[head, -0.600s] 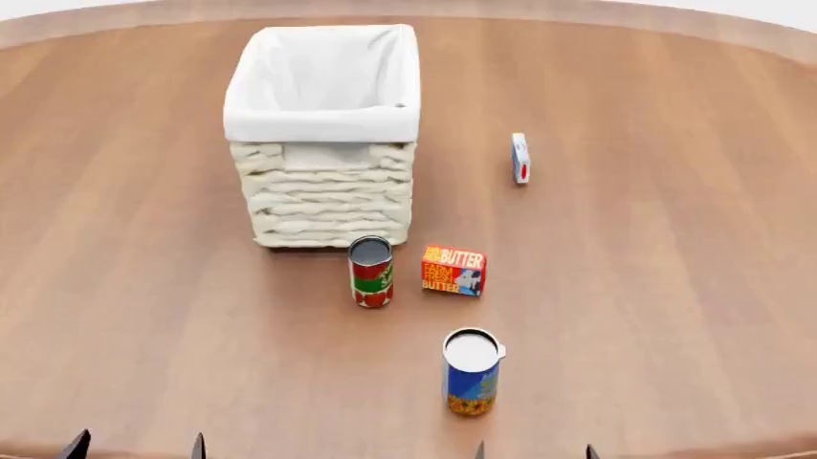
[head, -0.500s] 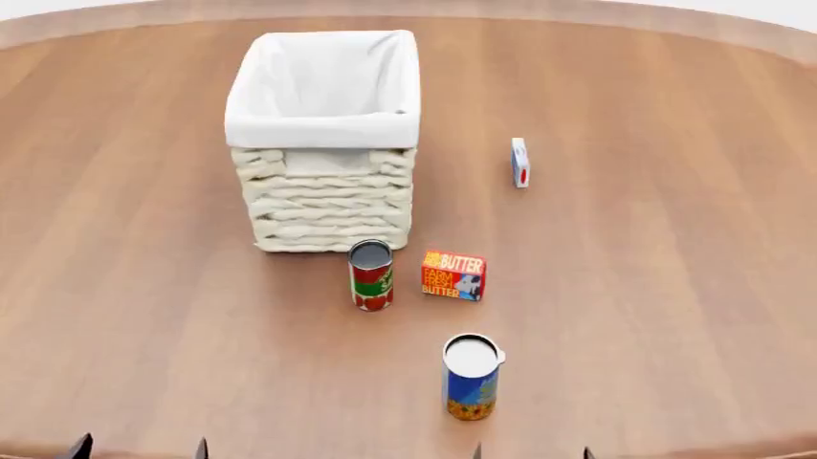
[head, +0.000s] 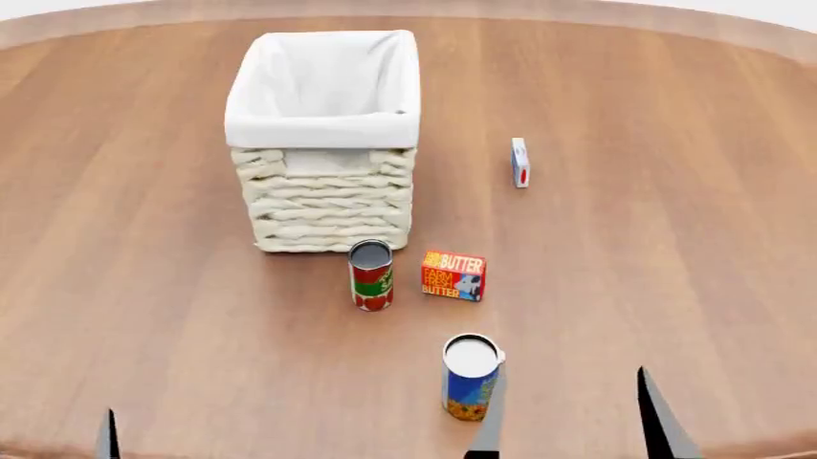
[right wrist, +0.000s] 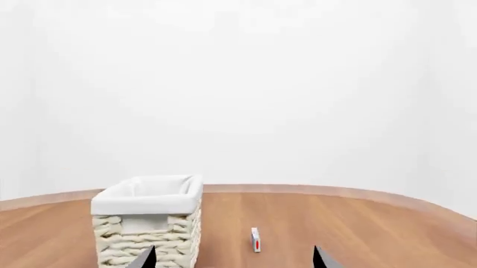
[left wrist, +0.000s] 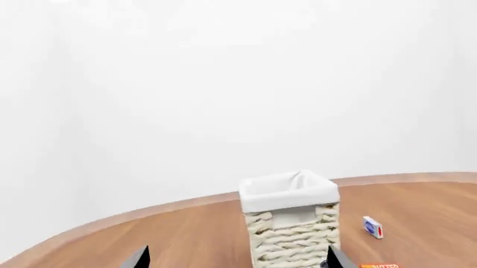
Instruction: Pick up the alphabet soup and put it in the basket.
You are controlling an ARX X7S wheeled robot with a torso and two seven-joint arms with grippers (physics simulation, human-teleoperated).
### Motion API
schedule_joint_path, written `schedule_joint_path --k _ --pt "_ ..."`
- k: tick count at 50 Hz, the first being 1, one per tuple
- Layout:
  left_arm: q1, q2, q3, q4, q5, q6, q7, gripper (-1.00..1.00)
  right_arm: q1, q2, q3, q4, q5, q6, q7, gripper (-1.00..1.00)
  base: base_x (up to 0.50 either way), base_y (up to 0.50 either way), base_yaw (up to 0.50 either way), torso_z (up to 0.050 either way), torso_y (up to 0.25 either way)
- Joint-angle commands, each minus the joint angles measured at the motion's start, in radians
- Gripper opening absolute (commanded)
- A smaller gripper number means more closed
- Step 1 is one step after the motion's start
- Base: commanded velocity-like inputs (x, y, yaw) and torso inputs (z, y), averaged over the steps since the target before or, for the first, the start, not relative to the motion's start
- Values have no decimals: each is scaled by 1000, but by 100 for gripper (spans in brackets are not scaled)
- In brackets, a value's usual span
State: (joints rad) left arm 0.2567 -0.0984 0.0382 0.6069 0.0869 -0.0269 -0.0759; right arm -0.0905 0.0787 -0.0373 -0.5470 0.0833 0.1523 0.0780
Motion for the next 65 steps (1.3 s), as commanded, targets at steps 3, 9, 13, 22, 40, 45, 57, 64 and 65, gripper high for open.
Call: schedule_joint_path --k 3,9,13,22,40,45,57,64,65 --pt "120 -28 -7 244 18 4 -33 100 -40 35 18 -231 89 94 20 100 0 0 0 0 0" --pt "110 -38 -1 228 5 3 -37 100 -32 43 9 -219 92 92 29 100 372 0 0 0 0" --pt "111 -42 4 228 5 1 -42 100 -33 50 8 -230 98 100 35 100 500 0 0 0 0" --pt "109 -51 14 227 7 -3 -52 100 -37 62 -1 -239 105 103 46 100 500 0 0 0 0" --pt "105 -66 41 233 9 -19 -66 100 -35 80 -16 -236 114 110 67 100 500 0 0 0 0" --pt "105 -70 46 233 12 -20 -72 100 -33 86 -13 -242 122 113 73 100 500 0 0 0 0" --pt "97 -78 57 223 12 -31 -82 100 -41 85 4 -238 169 69 74 100 403 0 0 0 1" --pt "95 -84 62 223 15 -39 -88 100 -34 94 -13 -225 145 88 90 100 0 384 0 0 0" --pt "94 -85 63 223 14 -40 -88 100 -34 95 -14 -226 146 88 91 100 0 500 0 0 0"
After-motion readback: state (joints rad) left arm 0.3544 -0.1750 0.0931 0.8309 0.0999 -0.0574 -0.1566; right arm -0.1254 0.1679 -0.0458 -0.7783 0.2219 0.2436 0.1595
